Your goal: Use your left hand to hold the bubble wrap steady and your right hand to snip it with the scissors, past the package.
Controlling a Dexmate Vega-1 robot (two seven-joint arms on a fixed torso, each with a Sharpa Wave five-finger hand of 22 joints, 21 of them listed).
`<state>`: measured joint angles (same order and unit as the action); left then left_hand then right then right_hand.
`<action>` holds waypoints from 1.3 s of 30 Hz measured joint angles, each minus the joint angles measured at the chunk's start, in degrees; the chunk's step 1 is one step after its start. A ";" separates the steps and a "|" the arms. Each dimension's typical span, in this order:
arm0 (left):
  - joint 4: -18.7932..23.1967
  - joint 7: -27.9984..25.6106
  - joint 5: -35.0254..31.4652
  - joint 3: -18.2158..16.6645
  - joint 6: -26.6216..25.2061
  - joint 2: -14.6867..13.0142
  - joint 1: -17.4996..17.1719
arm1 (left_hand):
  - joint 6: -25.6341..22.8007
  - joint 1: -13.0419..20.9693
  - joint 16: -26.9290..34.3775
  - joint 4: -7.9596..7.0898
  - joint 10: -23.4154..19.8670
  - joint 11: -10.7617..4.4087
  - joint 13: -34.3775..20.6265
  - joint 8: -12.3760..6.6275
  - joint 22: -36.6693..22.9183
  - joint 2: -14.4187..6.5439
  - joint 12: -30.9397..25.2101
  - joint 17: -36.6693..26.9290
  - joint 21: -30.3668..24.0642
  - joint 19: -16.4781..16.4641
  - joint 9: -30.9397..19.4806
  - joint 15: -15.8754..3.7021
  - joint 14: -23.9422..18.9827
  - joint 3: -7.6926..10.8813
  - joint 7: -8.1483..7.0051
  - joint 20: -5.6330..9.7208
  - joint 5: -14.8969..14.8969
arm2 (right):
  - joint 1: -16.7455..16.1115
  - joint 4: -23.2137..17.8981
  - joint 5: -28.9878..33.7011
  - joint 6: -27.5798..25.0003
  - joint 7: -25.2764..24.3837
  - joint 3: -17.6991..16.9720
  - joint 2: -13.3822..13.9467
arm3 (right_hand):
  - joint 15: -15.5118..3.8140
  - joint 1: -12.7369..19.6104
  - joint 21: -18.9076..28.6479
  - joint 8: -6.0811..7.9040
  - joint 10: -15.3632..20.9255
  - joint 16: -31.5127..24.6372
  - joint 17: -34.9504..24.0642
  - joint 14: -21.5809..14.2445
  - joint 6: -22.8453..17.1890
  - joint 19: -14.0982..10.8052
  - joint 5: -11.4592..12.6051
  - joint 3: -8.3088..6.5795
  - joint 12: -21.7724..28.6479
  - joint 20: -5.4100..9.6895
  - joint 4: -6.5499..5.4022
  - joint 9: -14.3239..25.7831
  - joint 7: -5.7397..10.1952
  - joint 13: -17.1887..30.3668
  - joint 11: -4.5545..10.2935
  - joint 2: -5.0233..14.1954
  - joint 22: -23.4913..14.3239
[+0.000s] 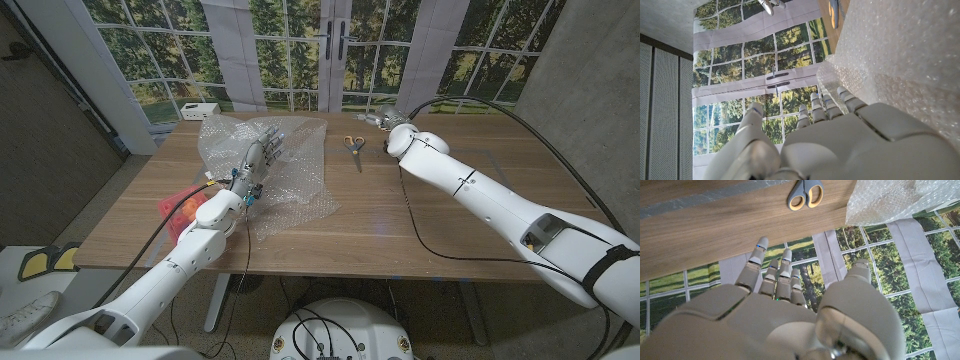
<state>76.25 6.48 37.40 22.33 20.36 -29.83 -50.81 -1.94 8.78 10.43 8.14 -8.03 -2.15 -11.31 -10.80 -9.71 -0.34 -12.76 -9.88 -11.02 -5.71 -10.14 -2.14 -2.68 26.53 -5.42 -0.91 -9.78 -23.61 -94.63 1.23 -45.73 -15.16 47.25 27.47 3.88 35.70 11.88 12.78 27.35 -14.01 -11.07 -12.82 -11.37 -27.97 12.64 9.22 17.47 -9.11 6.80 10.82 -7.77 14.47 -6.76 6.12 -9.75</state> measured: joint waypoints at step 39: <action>0.40 -0.23 0.02 0.09 -0.06 0.05 -0.68 | 0.00 0.00 0.00 0.00 0.00 0.00 0.00 0.00 0.00 0.00 0.00 0.00 0.00 0.00 0.00 0.00 0.00 0.00 0.00 0.00 0.00 | 4.41 3.30 3.06 -7.48 -0.78 5.06 -4.66 | -2.54 1.71 0.31 -1.35 3.07 -2.98 -1.08 -9.72 3.43 -4.80 -1.29 -1.98 1.62 1.32 0.23 0.25 0.32 3.70 0.41 0.10 -0.28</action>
<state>76.65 6.26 37.42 22.42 20.29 -29.79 -51.50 -1.94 8.78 10.43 8.13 -8.03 -2.15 -11.31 -10.80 -9.71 -0.34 -12.76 -9.88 -11.02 -5.71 -10.14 -2.14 -2.68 26.53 -5.42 -0.91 -9.78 -19.20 -91.33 4.29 -53.21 -15.94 52.31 22.81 1.34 37.41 12.19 11.43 30.41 -16.99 -12.15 -22.54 -7.94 -32.77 11.35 7.24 19.08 -7.79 7.04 11.07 -7.46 18.17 -6.35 6.22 -10.03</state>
